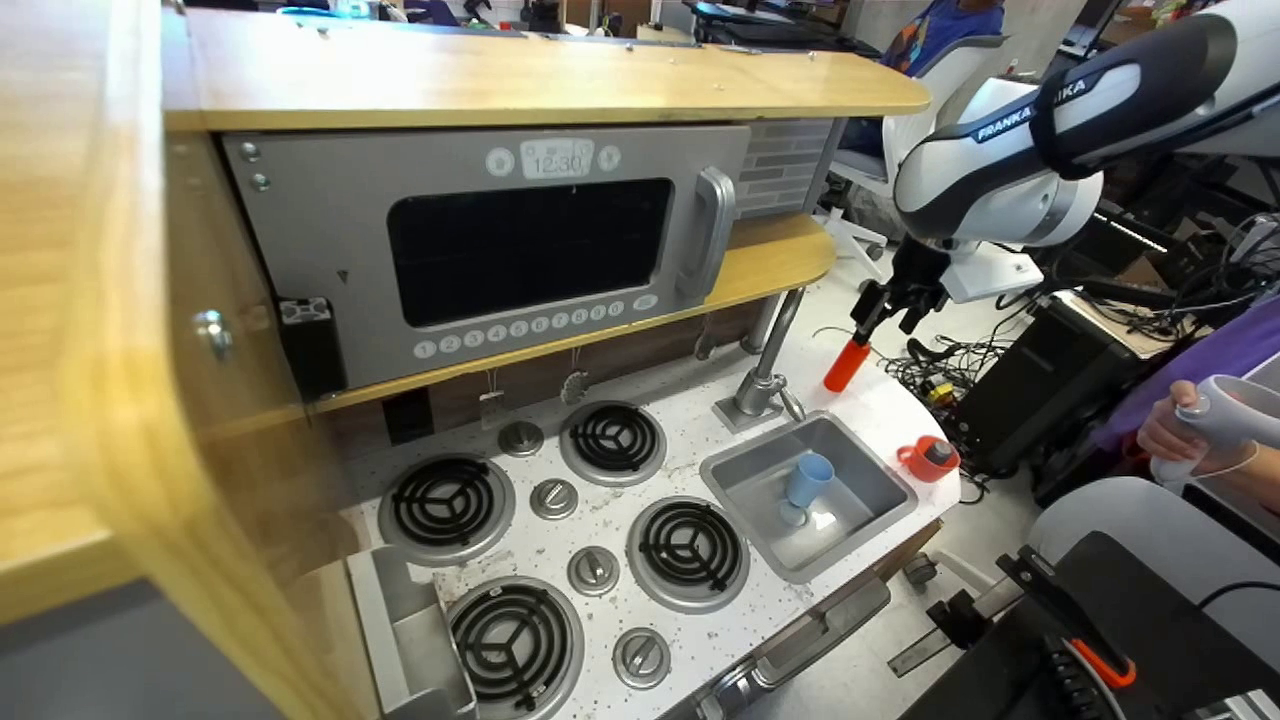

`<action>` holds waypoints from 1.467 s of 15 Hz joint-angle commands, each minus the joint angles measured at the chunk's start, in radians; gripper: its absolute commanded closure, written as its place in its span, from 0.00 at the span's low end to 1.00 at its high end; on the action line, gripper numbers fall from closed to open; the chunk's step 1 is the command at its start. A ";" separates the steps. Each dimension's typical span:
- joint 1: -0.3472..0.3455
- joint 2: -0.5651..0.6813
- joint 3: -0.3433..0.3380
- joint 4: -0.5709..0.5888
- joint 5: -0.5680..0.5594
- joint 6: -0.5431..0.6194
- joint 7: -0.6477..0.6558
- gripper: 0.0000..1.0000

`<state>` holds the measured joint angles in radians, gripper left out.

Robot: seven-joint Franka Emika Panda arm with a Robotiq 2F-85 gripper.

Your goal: Move the orange ketchup bottle closer to the orange cup

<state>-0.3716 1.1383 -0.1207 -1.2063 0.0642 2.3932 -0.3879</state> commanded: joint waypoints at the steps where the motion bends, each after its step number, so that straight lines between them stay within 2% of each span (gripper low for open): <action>1: -0.010 0.075 0.008 0.127 -0.042 -0.069 0.025 0.00; 8: -0.013 0.152 0.004 0.238 -0.043 -0.112 0.034 0.00; 13: -0.019 0.180 0.005 0.275 -0.041 -0.127 0.034 0.00; 14: -0.019 0.184 0.004 0.283 -0.043 -0.134 0.031 0.09; 15: -0.018 0.190 0.002 0.291 -0.046 -0.141 0.030 0.26; 18: -0.018 0.202 0.003 0.307 -0.052 -0.162 0.024 0.51; 22: -0.020 0.203 0.001 0.317 -0.064 -0.183 0.026 0.80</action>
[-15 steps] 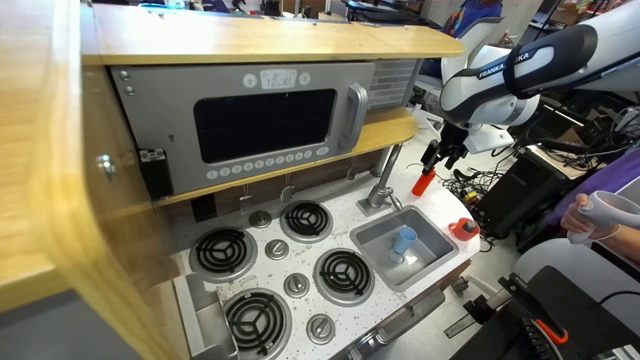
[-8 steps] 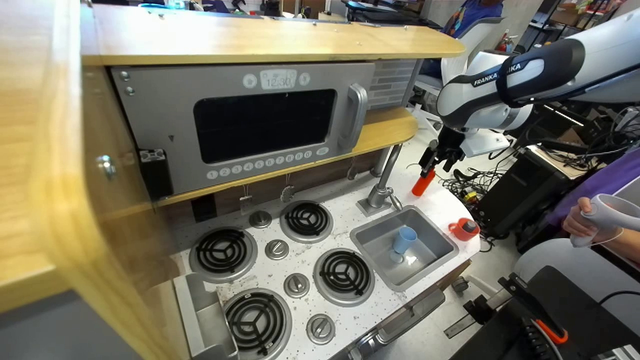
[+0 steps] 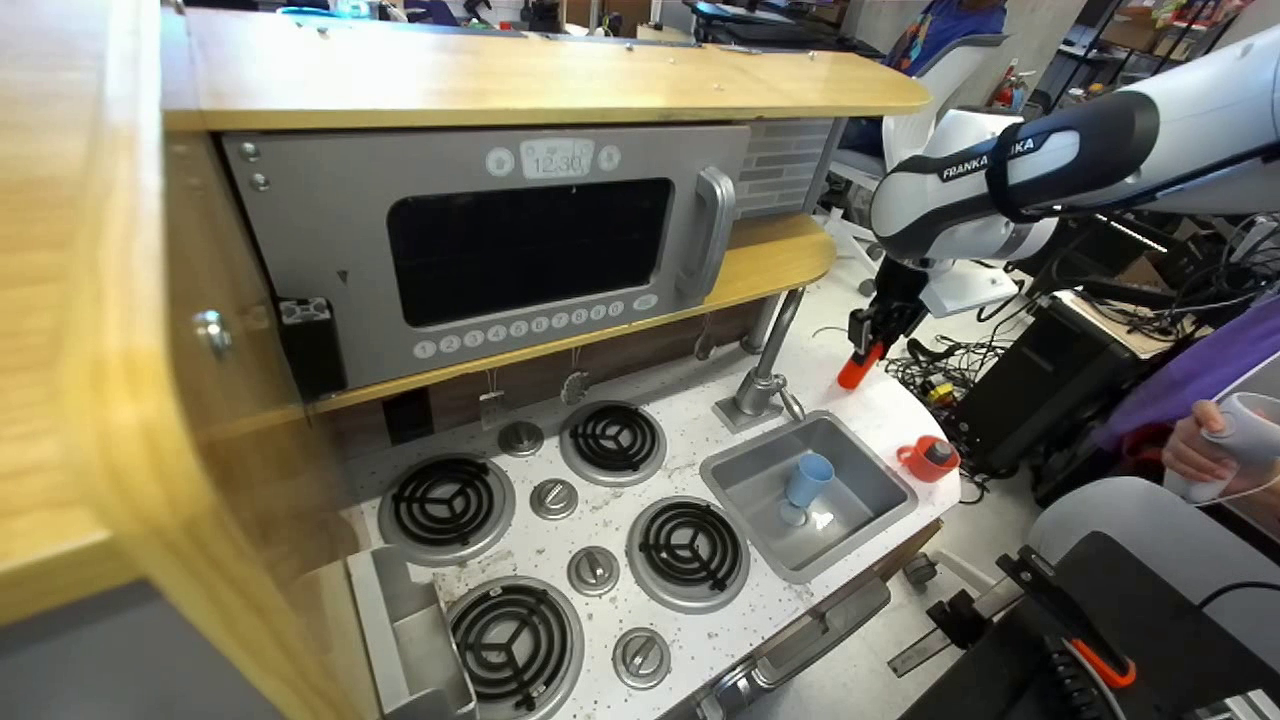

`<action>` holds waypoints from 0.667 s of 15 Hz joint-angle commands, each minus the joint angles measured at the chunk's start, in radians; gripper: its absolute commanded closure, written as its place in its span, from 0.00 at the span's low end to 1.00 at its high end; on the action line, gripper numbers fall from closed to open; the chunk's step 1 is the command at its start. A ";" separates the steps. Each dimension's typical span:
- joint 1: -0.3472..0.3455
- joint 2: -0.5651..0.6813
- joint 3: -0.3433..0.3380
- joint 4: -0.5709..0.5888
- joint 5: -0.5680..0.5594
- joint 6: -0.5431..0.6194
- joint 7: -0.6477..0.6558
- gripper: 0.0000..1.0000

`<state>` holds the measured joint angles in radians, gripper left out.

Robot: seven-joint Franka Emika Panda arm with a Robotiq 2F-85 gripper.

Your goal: Move the orange ketchup bottle closer to the orange cup

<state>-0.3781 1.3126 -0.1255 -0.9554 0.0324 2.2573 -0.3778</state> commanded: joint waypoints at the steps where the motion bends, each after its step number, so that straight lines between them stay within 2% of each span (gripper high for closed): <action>1: -0.008 0.005 -0.008 0.035 -0.008 -0.048 -0.001 0.87; 4: -0.019 -0.087 -0.018 -0.069 -0.004 -0.047 -0.017 0.87; 7: -0.031 -0.222 -0.030 -0.234 -0.004 -0.004 -0.056 0.87; 10: -0.041 -0.335 -0.042 -0.358 -0.006 -0.008 -0.089 0.87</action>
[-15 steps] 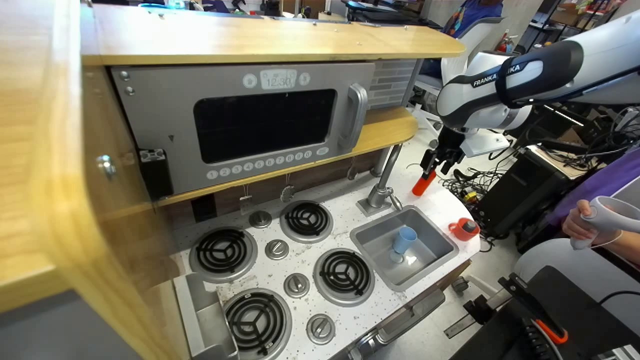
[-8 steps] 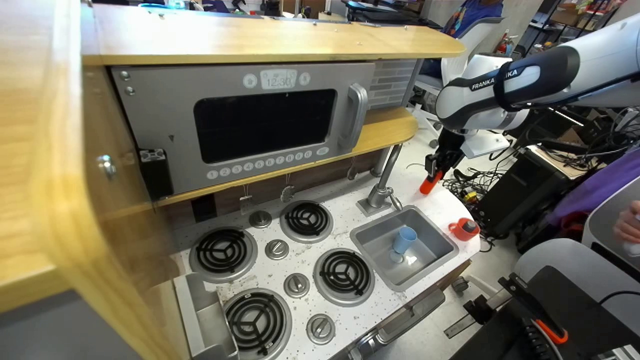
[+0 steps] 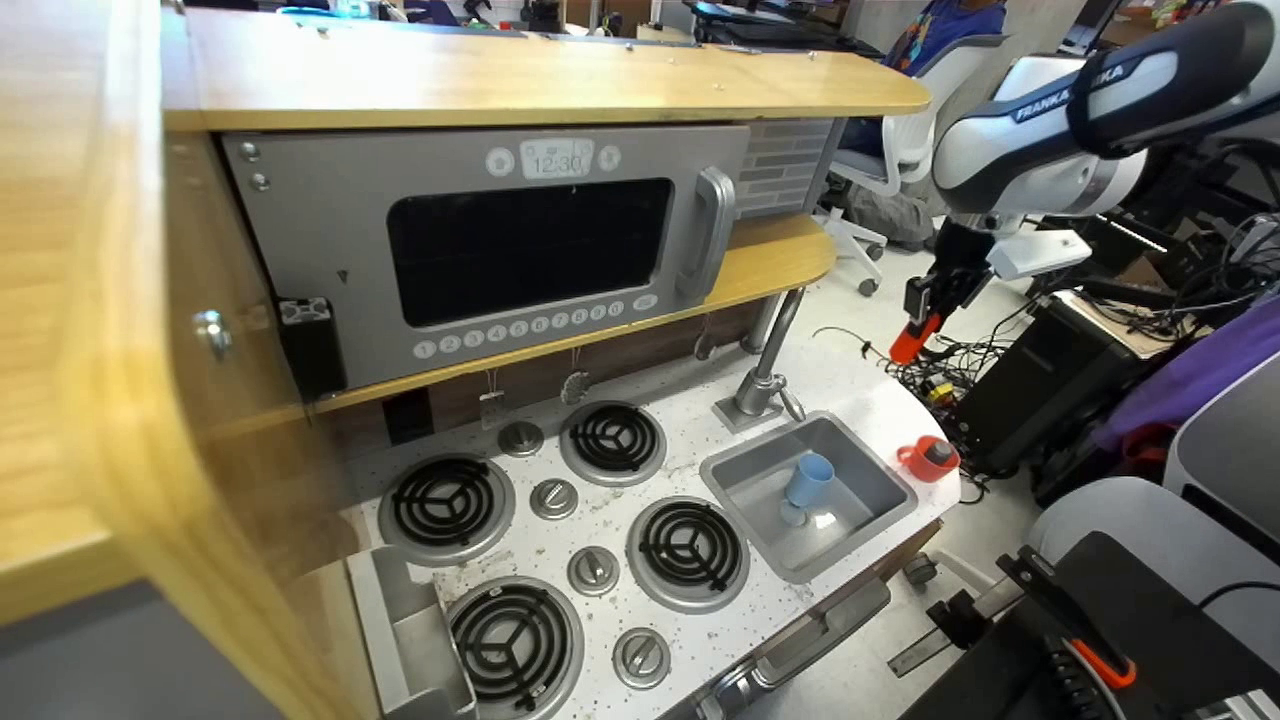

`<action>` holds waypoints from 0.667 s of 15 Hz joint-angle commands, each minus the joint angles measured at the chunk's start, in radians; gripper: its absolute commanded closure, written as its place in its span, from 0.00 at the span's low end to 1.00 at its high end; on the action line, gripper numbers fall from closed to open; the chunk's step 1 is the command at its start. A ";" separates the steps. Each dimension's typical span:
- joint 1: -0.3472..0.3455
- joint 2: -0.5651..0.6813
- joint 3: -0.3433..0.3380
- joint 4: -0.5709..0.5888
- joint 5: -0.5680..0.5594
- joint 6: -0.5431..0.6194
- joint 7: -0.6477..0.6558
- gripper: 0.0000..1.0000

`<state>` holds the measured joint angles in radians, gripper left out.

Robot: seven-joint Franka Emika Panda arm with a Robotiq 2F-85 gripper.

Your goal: Move the orange ketchup bottle closer to the orange cup

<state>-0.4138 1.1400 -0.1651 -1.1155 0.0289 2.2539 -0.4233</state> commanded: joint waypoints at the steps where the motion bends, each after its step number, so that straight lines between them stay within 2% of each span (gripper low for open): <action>1: -0.007 -0.200 -0.006 -0.242 -0.003 -0.006 -0.053 0.87; 6: -0.019 -0.366 0.014 -0.485 0.019 0.027 -0.132 0.87; 7: -0.050 -0.386 0.054 -0.519 0.009 0.033 -0.145 0.87; 10: -0.066 -0.388 0.072 -0.560 0.016 0.086 -0.162 0.87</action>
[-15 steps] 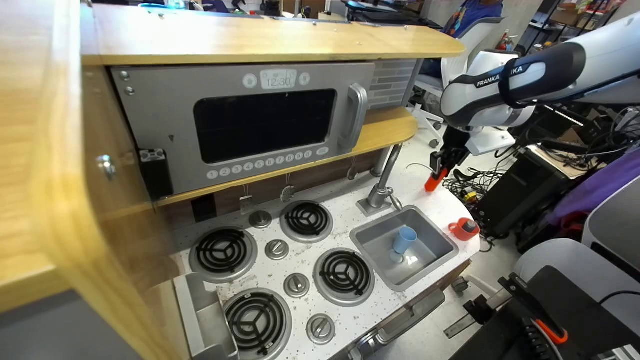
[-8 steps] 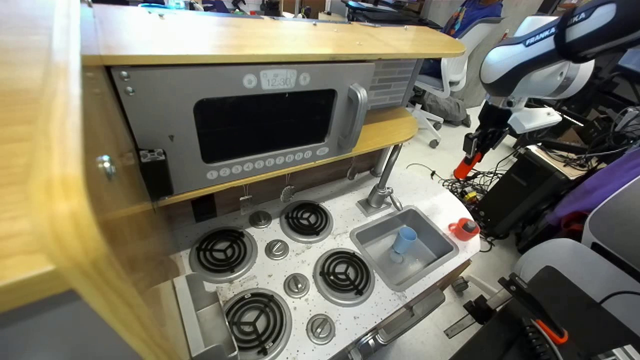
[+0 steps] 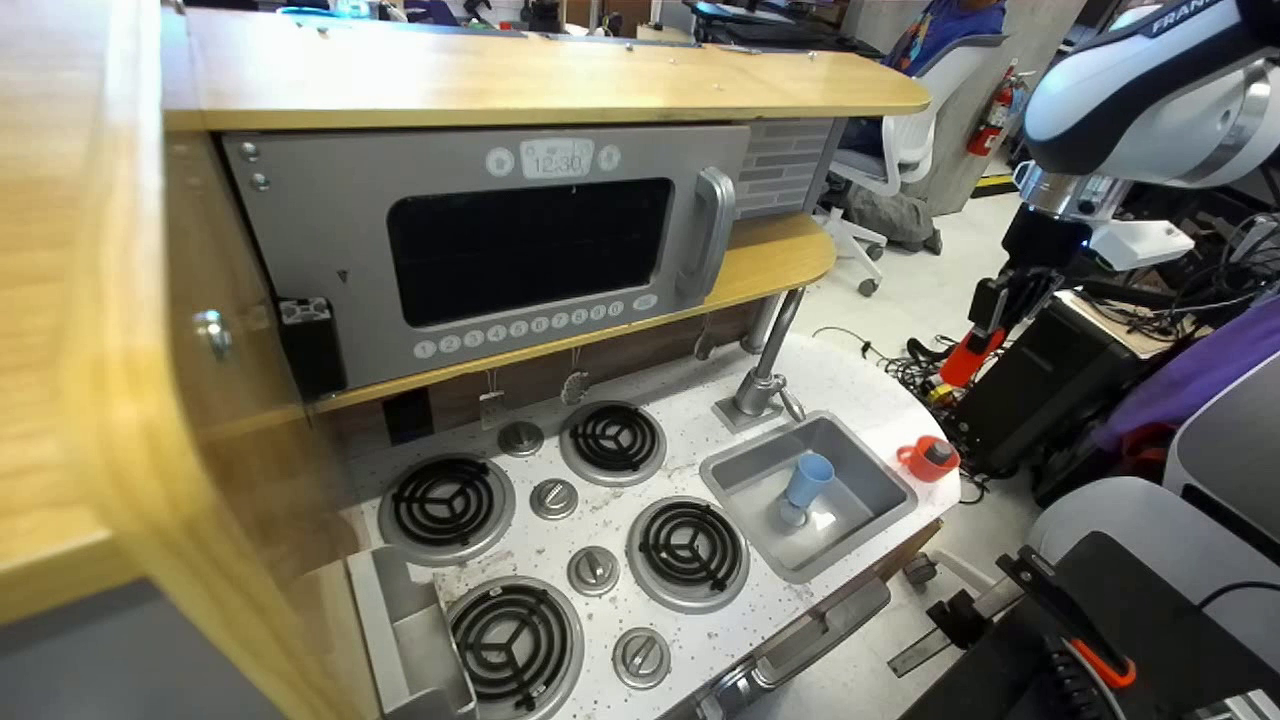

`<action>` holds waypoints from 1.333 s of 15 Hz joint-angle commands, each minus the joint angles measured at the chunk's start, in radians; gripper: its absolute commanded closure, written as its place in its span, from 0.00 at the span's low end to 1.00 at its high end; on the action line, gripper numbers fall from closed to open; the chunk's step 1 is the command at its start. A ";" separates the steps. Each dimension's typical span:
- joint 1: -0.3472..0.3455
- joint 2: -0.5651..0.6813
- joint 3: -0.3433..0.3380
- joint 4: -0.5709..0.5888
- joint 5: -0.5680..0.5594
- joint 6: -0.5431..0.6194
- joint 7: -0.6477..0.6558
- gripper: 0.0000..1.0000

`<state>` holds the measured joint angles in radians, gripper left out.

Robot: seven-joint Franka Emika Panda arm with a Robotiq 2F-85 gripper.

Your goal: Move the orange ketchup bottle closer to the orange cup

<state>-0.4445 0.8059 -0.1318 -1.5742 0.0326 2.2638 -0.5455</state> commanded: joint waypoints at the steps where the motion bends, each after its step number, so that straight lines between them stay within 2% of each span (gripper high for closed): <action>1: -0.026 -0.039 0.024 -0.108 -0.012 0.153 -0.029 0.87; 4: -0.031 -0.012 0.020 -0.119 -0.025 0.275 -0.018 0.87; 7: -0.043 0.010 0.022 -0.127 -0.025 0.313 -0.009 0.87; 20: -0.049 0.126 0.040 -0.023 -0.010 0.240 0.053 0.87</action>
<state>-0.4750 0.8845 -0.1081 -1.6670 0.0289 2.5391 -0.5199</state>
